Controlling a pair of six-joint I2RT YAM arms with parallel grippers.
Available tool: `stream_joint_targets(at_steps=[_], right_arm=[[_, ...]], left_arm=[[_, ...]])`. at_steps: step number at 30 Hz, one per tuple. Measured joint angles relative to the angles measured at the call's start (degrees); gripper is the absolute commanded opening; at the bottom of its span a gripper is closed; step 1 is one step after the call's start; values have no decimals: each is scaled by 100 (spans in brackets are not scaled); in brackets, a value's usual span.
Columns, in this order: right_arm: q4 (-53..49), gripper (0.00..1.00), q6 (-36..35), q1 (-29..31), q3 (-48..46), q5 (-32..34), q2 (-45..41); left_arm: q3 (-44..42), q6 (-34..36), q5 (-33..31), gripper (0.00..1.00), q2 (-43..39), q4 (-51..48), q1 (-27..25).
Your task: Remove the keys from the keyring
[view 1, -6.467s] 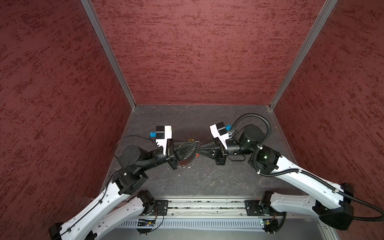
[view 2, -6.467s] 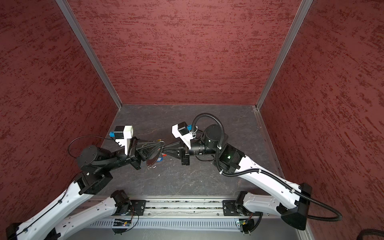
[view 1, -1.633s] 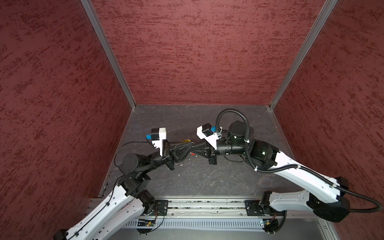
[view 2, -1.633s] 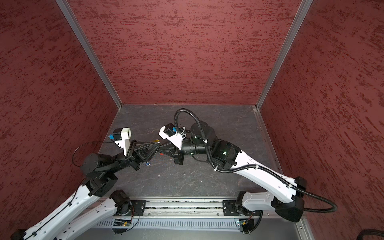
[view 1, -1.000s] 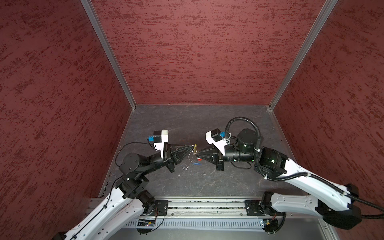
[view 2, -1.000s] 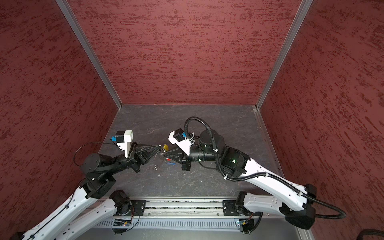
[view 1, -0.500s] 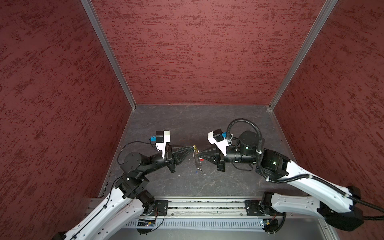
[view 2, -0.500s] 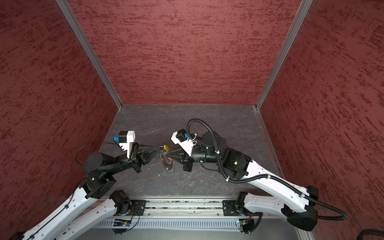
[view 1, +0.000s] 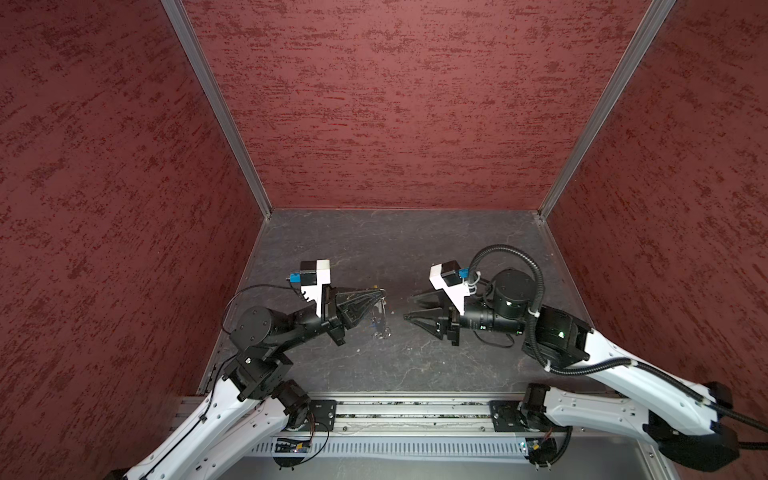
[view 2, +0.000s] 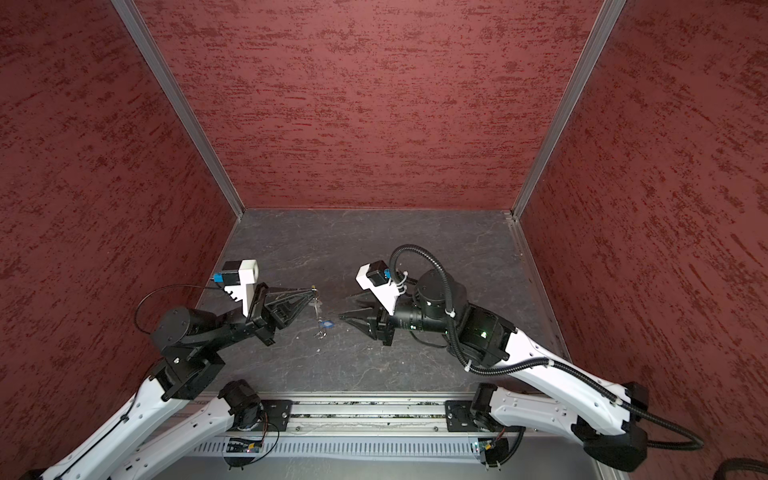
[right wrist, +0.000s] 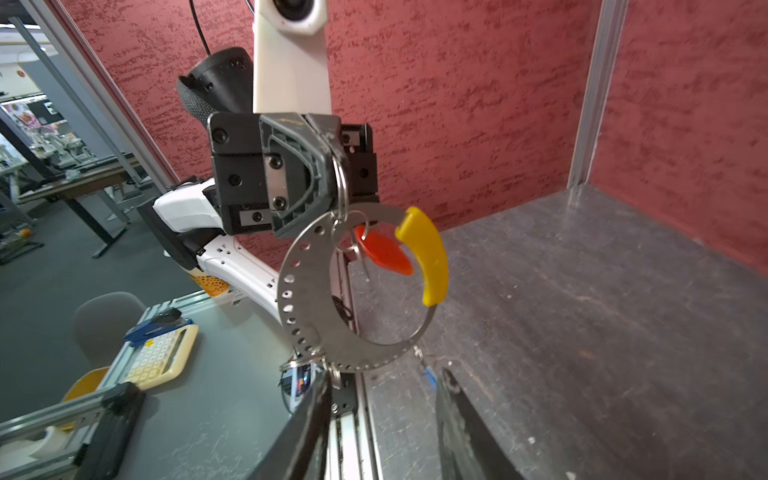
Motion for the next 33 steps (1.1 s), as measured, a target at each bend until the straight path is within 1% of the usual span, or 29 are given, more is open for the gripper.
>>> stream_joint_targets(at_steps=[4, 9, 13, 18, 24, 33], right_arm=[[828, 53, 289, -229, -17, -424, 52], [1631, 51, 608, -280, -7, -837, 501], [1954, 44, 866, -339, -7, -1093, 763], [2347, 37, 1156, -420, -7, -1370, 826], [2693, 33, 1390, -483, -7, -1567, 868], [2920, 26, 1593, -492, -4, -1915, 1191]], left_arm=[[0, -22, 17, 0, 57, 90, 0], [7, -79, 37, 0, 173, 238, 2], [7, -127, 52, 0, 186, 297, 0], [7, -168, 79, 0, 186, 374, 0], [7, -186, 98, 0, 190, 455, 2], [7, -190, 103, 0, 190, 501, 0]])
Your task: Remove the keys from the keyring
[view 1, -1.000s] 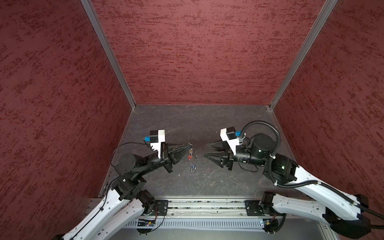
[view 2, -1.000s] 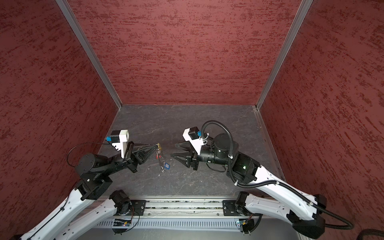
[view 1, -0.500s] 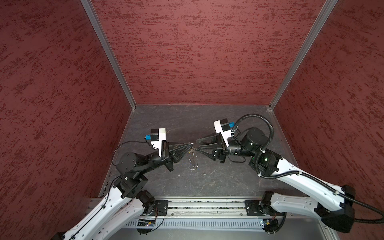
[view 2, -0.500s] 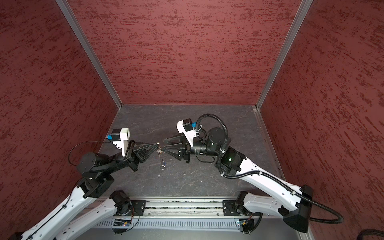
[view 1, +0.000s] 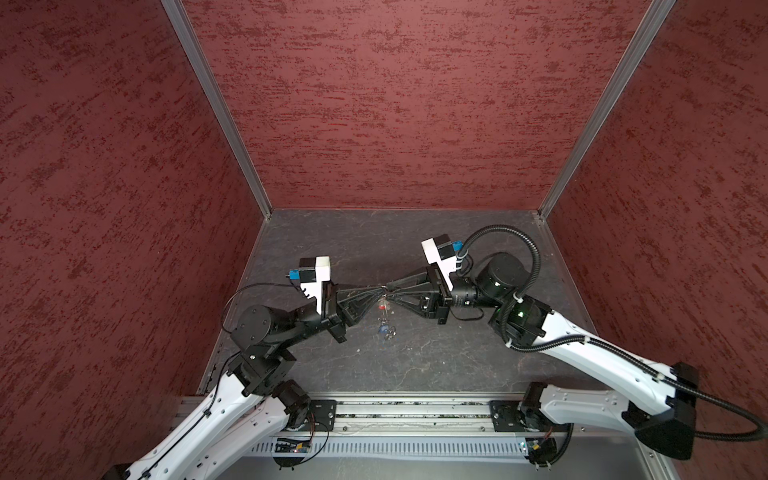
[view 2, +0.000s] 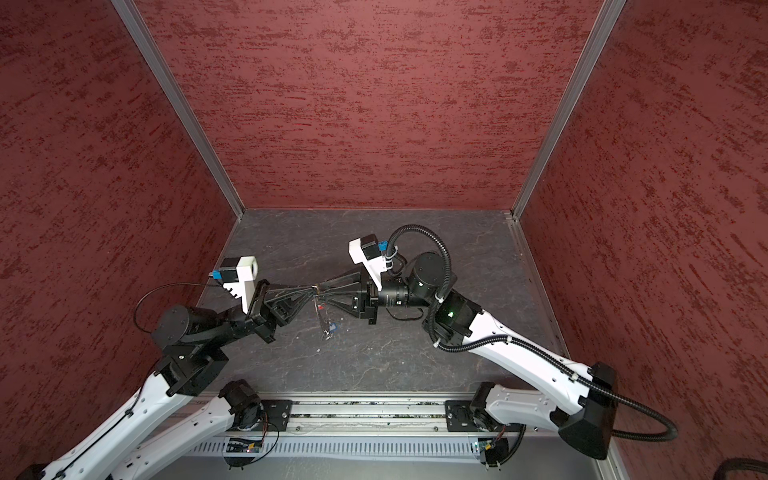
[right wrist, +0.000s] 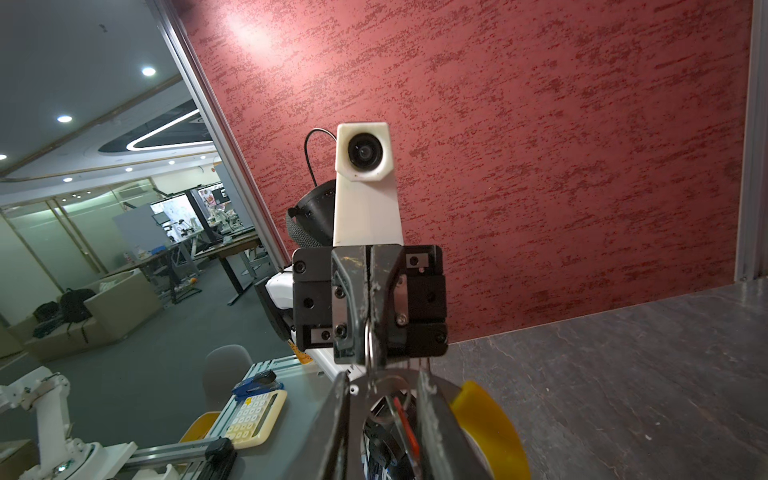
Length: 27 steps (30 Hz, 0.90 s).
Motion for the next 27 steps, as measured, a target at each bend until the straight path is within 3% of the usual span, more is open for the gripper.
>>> stream_joint_targets(at_steps=[10, 20, 27], right_arm=[[354, 21, 153, 0, -2, -166, 42], [367, 8, 195, -7, 0, -168, 42], [407, 10, 212, -7, 0, -175, 42]], left_arm=[[-2, 0, 0, 0, 24, 11, 2], [-4, -2, 4, 0, 26, 55, 0], [-4, -46, 7, 0, 39, 98, 0]])
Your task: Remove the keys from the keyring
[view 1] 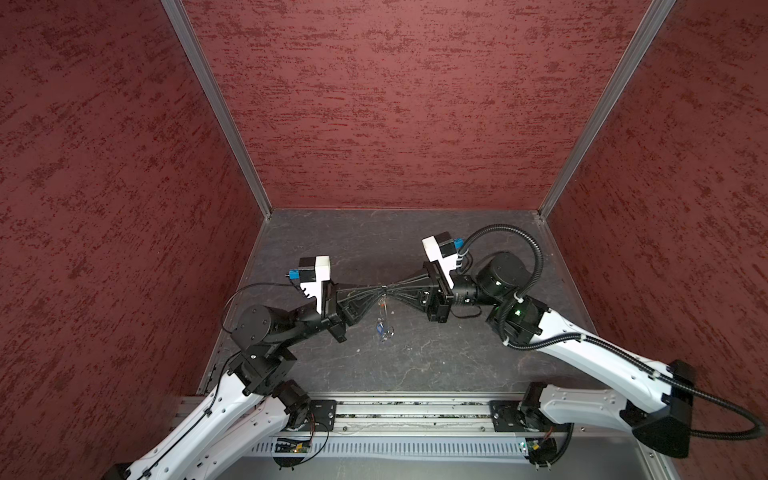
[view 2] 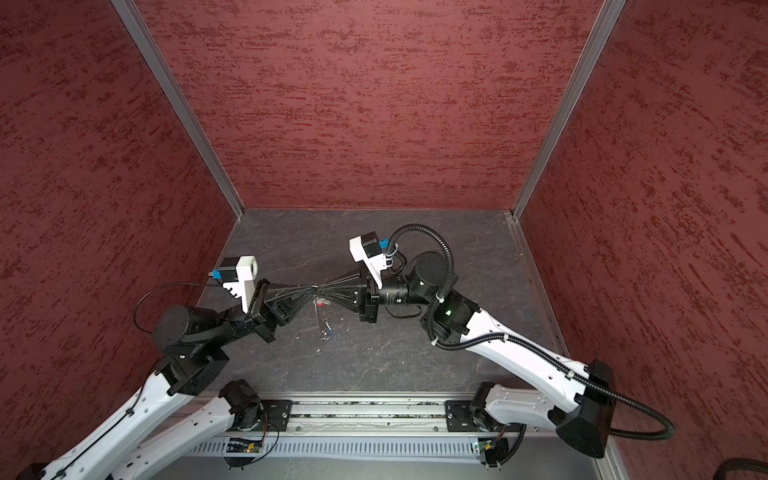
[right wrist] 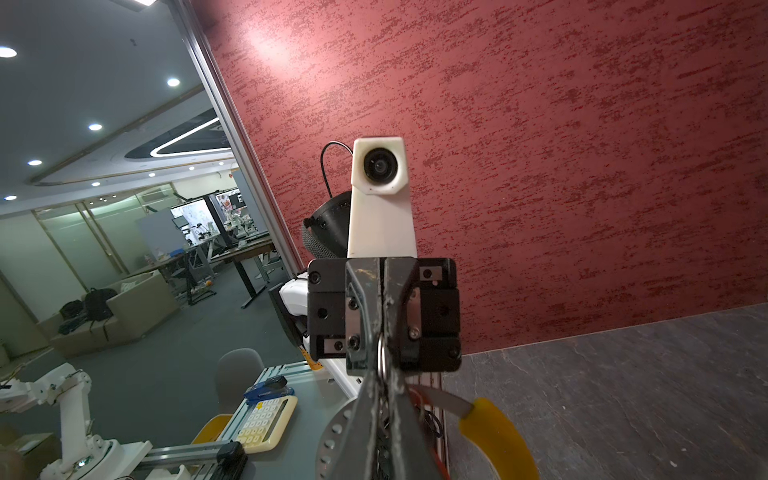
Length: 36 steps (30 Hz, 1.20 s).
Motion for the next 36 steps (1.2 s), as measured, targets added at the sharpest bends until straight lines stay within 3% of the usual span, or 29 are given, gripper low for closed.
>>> stream_joint_targets(at_steps=[9, 16, 24, 31, 36], right_arm=[[35, 0, 0, -31, 0, -15, 2], [-42, 0, -31, -33, 7, 7, -15], [-1106, 0, -352, -201, 109, 24, -236], [-2240, 0, -728, -570, 387, -153, -411], [-3032, 0, -1097, -739, 671, -380, -424]], left_arm=[[-2, -61, 4, 0, 72, 120, 0], [-4, -87, 4, 1, 94, 133, 0], [245, -20, -66, 37, 33, -647, -4], [1200, 170, -26, 42, 81, -1980, 59], [2367, 566, 289, 45, 680, -3401, 79]])
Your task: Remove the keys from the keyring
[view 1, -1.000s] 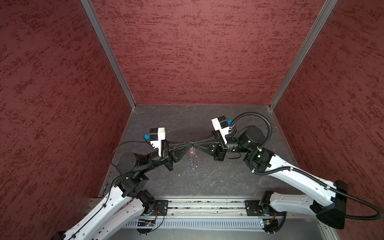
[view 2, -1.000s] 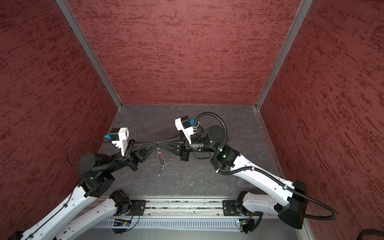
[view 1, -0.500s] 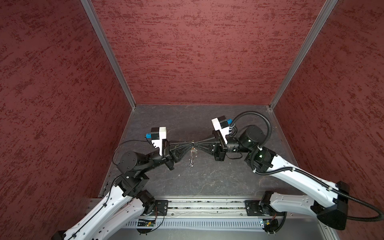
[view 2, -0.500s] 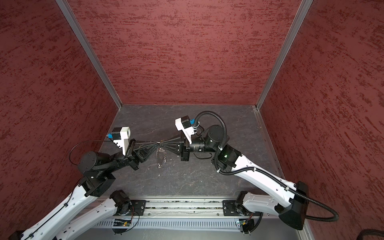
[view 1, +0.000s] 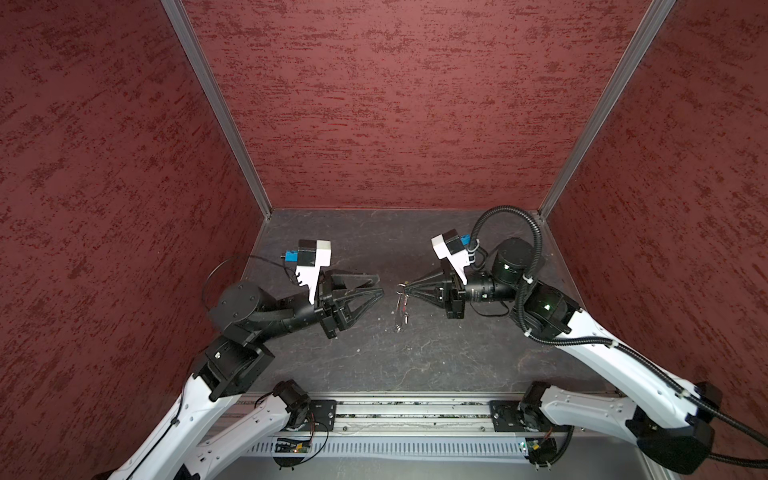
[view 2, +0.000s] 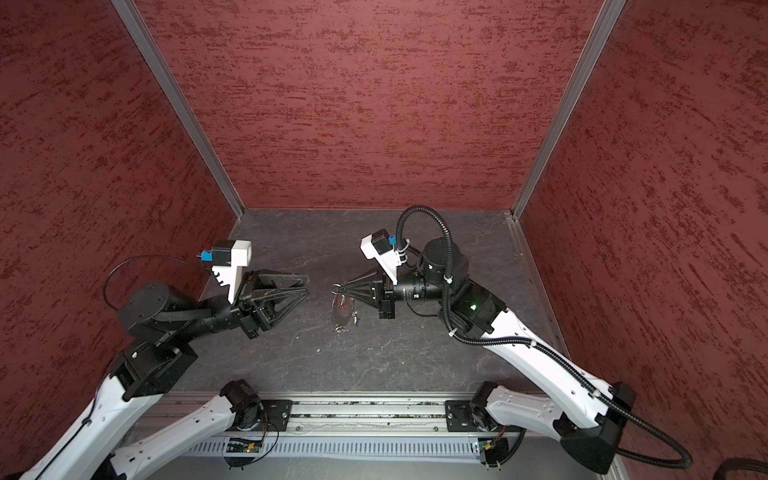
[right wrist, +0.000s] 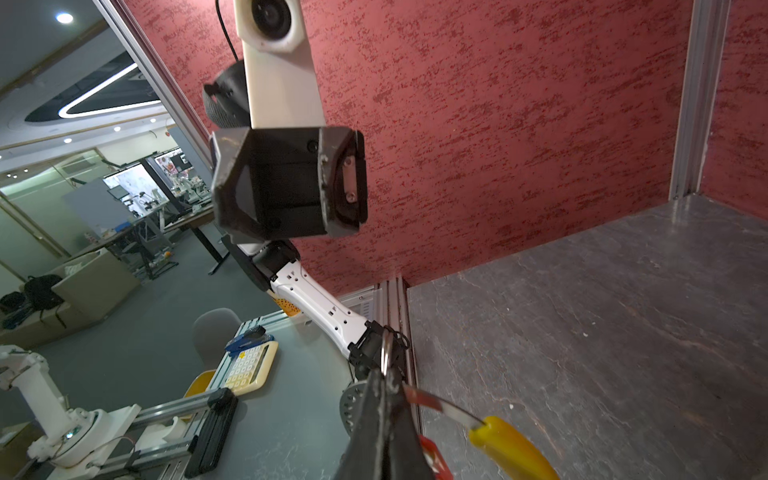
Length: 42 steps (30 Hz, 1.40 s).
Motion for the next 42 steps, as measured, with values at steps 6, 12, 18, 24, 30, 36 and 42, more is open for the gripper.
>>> stream_joint_targets(at_steps=[6, 12, 18, 24, 30, 36, 42], right_arm=[[-776, 0, -413, -50, 396, -168, 15], [-1193, 0, -651, -59, 638, -286, 61], [-1517, 0, -758, -66, 688, -354, 103], [-1635, 0, -802, -68, 688, -387, 103], [-1655, 0, -815, -68, 688, -389, 103], [-1668, 0, -817, -70, 688, -382, 103], [-1683, 0, -817, -70, 688, -361, 101]], left_arm=[[990, 448, 323, 42, 866, -1714, 13], [1528, 758, 535, 37, 1381, -2798, 13], [1766, 931, 739, 34, 1526, -3161, 13], [1832, 999, 933, 34, 1731, -3230, 13], [2026, 1110, 1036, 28, 2006, -3300, 13], [2048, 1191, 1082, 23, 2050, -3377, -15], [2048, 1200, 1158, 23, 2050, -3477, -52]])
